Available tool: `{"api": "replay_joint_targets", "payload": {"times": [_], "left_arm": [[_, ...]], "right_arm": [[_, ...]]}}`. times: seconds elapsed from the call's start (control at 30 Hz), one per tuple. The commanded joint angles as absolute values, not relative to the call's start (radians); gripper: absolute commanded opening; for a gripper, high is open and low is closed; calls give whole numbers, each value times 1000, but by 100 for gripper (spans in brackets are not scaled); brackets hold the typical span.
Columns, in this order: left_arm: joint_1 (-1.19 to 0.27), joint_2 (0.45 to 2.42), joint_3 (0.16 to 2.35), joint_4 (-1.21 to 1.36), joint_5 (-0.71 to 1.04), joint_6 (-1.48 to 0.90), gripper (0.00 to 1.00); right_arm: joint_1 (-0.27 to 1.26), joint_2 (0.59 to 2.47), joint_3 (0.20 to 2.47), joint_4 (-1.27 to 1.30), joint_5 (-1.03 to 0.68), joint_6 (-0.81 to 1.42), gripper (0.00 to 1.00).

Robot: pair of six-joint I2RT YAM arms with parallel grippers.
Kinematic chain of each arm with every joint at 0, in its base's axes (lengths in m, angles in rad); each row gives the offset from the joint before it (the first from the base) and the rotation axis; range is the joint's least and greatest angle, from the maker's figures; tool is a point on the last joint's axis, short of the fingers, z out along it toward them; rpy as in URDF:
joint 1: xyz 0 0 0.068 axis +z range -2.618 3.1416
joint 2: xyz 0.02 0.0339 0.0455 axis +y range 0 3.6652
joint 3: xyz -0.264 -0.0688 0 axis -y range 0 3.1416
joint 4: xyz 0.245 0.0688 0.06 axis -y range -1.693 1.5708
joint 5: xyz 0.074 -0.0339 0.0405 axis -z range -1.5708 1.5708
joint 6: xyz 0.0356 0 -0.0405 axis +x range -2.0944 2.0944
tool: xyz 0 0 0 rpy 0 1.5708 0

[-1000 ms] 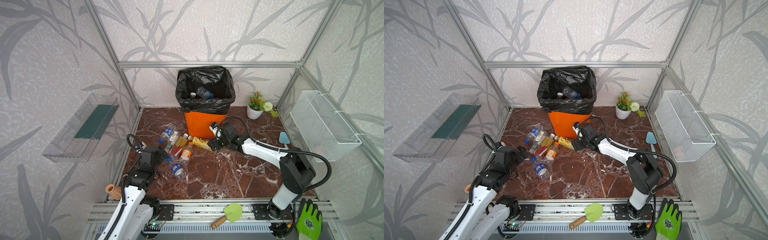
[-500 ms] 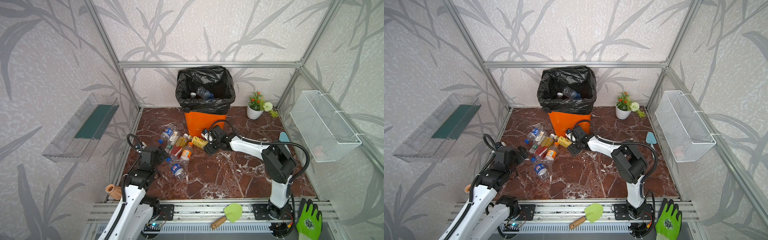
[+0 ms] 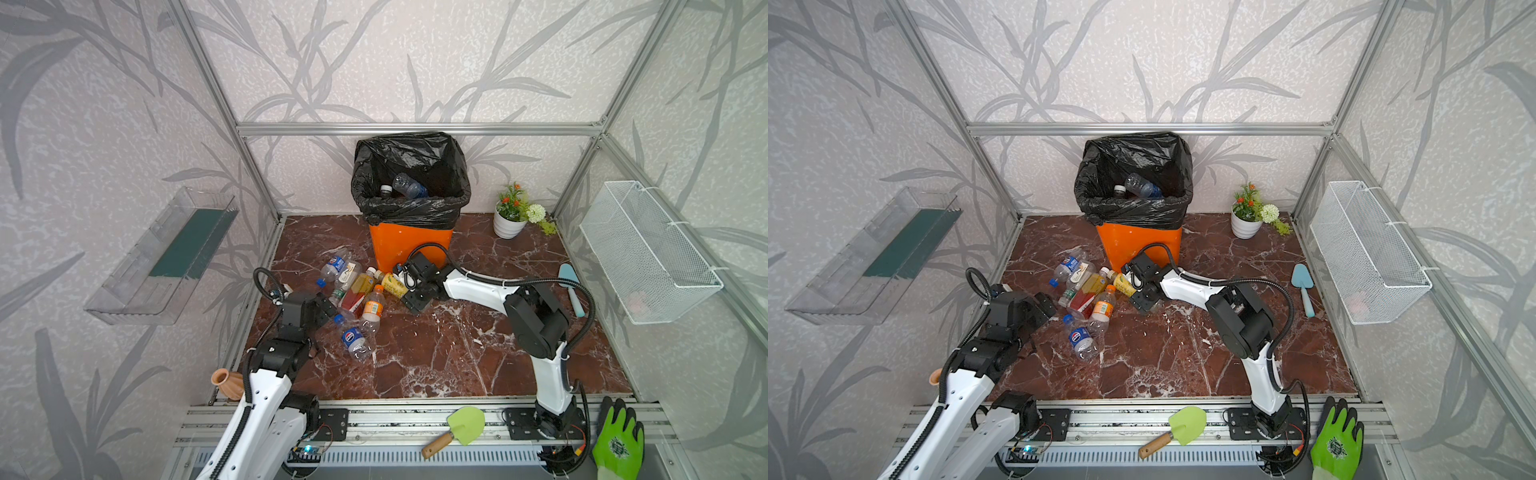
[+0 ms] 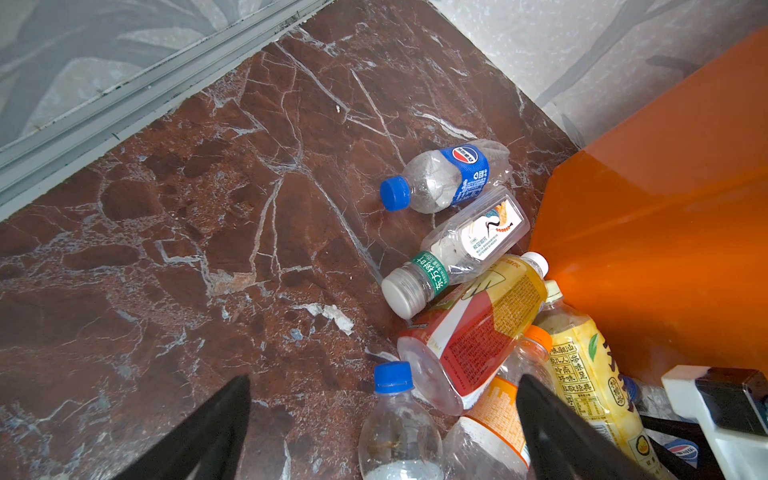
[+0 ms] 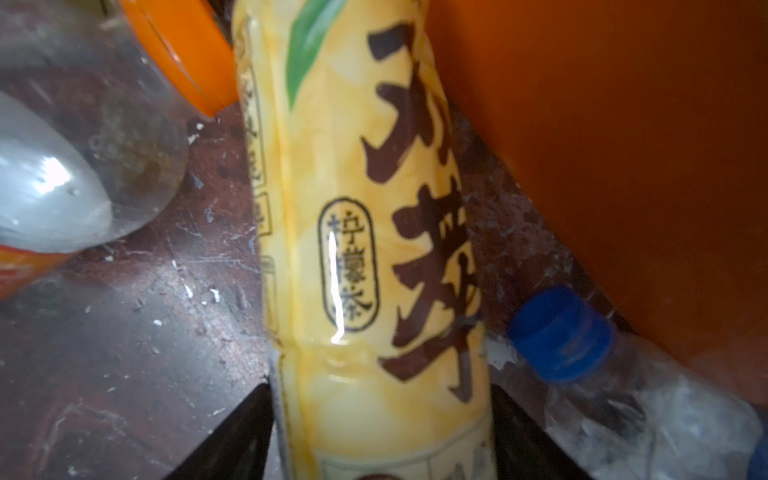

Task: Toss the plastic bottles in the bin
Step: 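Grasp the yellow tea bottle with the right gripper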

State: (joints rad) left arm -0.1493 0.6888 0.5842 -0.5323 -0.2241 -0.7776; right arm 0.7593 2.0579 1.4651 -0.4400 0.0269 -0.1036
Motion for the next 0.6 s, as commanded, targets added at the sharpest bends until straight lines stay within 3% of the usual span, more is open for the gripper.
{"api": "replay_joint_targets", "payload": {"times": [0.0, 0.07, 0.37, 0.57], "left_arm": [[-143, 683, 573, -551, -227, -769, 99], [-142, 686, 572, -551, -226, -769, 99], [-137, 682, 572, -556, -219, -771, 99], [-132, 675, 571, -559, -223, -774, 99]], "right_arm": [[762, 2049, 1462, -471, 38, -116, 66], [762, 2037, 1449, -466, 28, -123, 59], [762, 1957, 1390, -474, -29, -157, 49], [762, 1792, 1247, -389, -61, -157, 48]]}}
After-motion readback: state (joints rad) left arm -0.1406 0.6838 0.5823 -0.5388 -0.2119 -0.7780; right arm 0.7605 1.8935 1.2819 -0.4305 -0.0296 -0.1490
